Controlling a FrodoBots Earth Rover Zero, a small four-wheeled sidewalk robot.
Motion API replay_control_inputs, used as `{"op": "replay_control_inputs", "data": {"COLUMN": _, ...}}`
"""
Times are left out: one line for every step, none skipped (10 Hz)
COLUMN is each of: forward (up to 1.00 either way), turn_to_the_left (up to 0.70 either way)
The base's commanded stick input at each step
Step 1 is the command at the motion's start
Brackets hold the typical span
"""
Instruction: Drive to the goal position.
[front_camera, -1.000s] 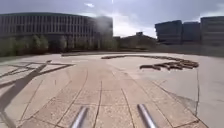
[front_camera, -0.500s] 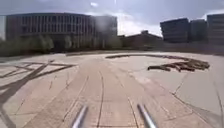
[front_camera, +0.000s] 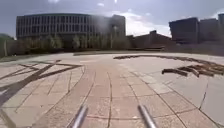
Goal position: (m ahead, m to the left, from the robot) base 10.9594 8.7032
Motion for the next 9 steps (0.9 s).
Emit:
{"op": "replay_control_inputs", "data": {"forward": 0.70, "turn_to_the_left": 0.00}}
{"op": "replay_control_inputs", "data": {"forward": 0.70, "turn_to_the_left": 0.00}}
{"op": "replay_control_inputs", "data": {"forward": 0.70, "turn_to_the_left": 0.00}}
{"op": "replay_control_inputs", "data": {"forward": 0.70, "turn_to_the_left": 0.00}}
{"op": "replay_control_inputs", "data": {"forward": 0.70, "turn_to_the_left": 0.00}}
{"op": "replay_control_inputs", "data": {"forward": 0.70, "turn_to_the_left": 0.00}}
{"op": "replay_control_inputs", "data": {"forward": 0.70, "turn_to_the_left": 0.00}}
{"op": "replay_control_inputs", "data": {"forward": 0.70, "turn_to_the_left": 0.00}}
{"op": "replay_control_inputs", "data": {"forward": 0.70, "turn_to_the_left": 0.00}}
